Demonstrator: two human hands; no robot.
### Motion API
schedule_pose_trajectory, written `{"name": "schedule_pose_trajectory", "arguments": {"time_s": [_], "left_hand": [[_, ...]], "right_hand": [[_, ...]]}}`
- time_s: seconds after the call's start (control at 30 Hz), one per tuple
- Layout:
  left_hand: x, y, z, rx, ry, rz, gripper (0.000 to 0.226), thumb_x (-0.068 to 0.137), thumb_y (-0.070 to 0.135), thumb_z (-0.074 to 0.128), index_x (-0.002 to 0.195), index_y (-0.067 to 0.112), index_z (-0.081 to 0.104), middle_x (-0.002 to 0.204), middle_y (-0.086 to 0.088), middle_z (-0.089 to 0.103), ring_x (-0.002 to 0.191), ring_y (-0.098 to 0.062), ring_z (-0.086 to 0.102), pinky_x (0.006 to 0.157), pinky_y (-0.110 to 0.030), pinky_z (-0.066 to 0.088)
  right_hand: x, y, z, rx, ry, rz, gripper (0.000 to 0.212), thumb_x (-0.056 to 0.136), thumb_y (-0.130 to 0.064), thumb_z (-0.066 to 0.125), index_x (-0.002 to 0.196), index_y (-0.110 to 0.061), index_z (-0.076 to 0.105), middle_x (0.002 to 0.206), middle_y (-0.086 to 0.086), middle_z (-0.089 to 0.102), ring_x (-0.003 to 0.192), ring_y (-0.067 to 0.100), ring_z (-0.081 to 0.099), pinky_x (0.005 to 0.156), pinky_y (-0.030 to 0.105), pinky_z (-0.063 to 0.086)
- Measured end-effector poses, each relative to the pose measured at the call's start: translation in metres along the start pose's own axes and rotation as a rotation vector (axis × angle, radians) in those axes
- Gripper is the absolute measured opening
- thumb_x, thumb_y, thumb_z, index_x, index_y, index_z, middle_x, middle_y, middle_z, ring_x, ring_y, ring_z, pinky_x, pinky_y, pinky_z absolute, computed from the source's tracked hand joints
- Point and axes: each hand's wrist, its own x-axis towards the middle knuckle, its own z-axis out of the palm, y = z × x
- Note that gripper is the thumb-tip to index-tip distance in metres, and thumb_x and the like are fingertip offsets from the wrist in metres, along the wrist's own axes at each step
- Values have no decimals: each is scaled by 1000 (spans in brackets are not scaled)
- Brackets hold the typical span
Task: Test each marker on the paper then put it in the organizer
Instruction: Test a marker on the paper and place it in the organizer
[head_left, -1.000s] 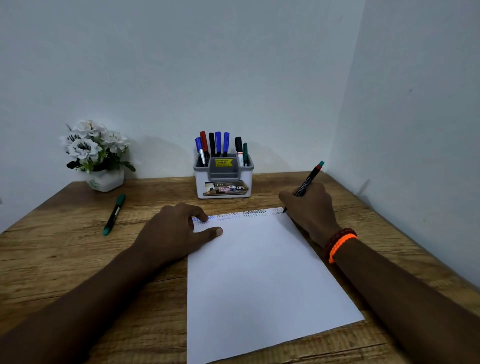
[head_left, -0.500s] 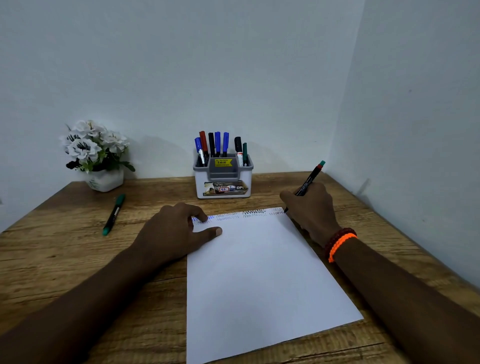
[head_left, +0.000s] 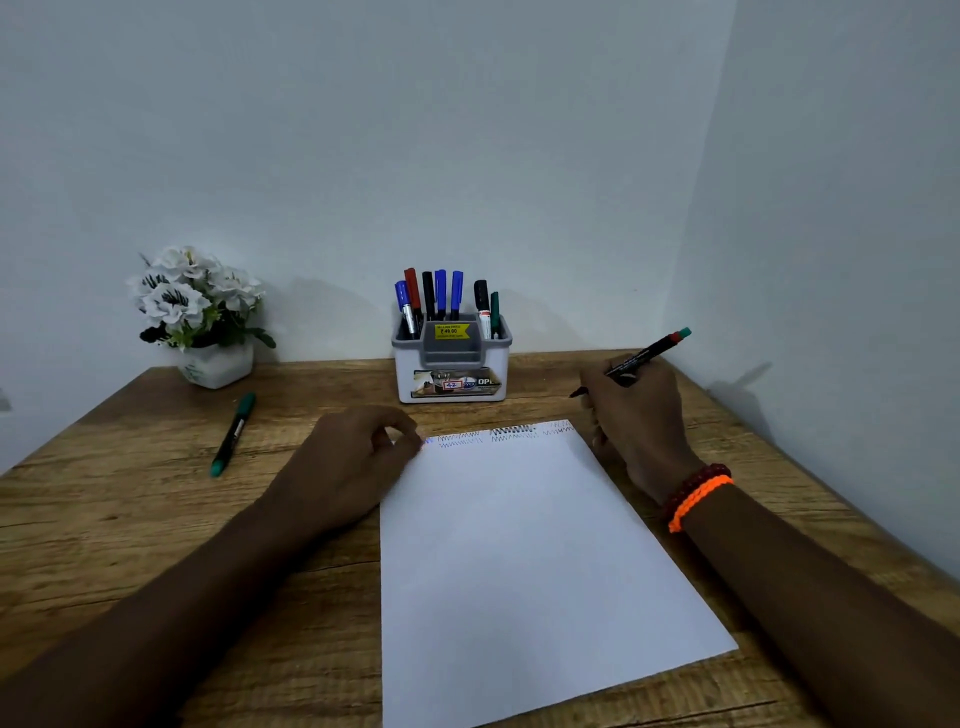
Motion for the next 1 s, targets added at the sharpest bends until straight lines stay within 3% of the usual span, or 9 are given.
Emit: {"name": "schedule_pose_trajectory", "arguments": {"time_s": [0.07,0.13,0.23,0.3,0.37,0.47,0.6,0.7,1.0], "left_hand": [[0,1,-4,-90,-15,16,22,105,29,47,112,35,67,99,20,63,90,2,59,74,-19,45],[0,1,-7,-132,-23,55,31,105,15,41,114,34,63,101,24,59,93,8,54,76,-22,43],[1,-3,-8,-157,-42,97,42,100,-3,39,117,28,61,100,20,57,94,4,55,75,-23,42],[2,-4,-7,-184,-70,97,54,94,-13,39,124,26,61,107,10,62,99,-4,60,82,-28,51],[1,-2,-4,-259,-52,62,52,98,-10,45,133,25,60,119,8,65,104,-1,65,91,-22,54],[1,5,-2,-450,19,-22,39,99,9,61,137,21,61,128,12,66,106,10,65,85,-12,54],[2,12,-5,-678,77,-23,24,95,9,66,117,16,75,110,9,77,103,-7,70,85,-24,56],[0,14,-8,-789,56,-5,24,95,13,66,116,18,75,98,4,77,98,-10,70,83,-21,54],[-1,20,-8,-1168,49,-91,36,82,7,70,116,-4,68,110,-21,75,107,-31,72,95,-40,58]], "right_hand": [[-5,-5,1,65,-44,-10,11,92,-15,71,83,-9,70,71,10,73,55,20,62,48,34,53],[-13,-9,3,117,-90,-11,12,93,-9,69,81,-9,69,69,12,69,55,21,60,45,31,49],[-23,-16,8,183,-171,44,13,95,-7,68,82,-5,72,68,9,71,60,23,62,44,31,49],[-31,-22,11,261,-264,107,16,96,-8,65,83,-4,73,73,12,74,64,25,65,45,31,50],[-40,-28,14,376,-368,183,21,99,-12,59,86,-5,74,80,18,75,64,26,67,46,31,50],[-49,-35,17,486,-501,270,29,101,-15,50,92,-3,75,84,21,77,60,24,68,46,30,50],[-54,-38,17,570,-581,299,22,98,-11,48,89,-5,67,85,23,77,61,26,71,44,29,50],[-56,-37,17,613,-624,296,15,94,-11,52,84,-8,62,88,24,78,65,27,74,44,28,50],[-57,-39,16,678,-619,251,24,98,-6,46,82,-9,62,84,22,75,64,26,72,45,29,51]]}}
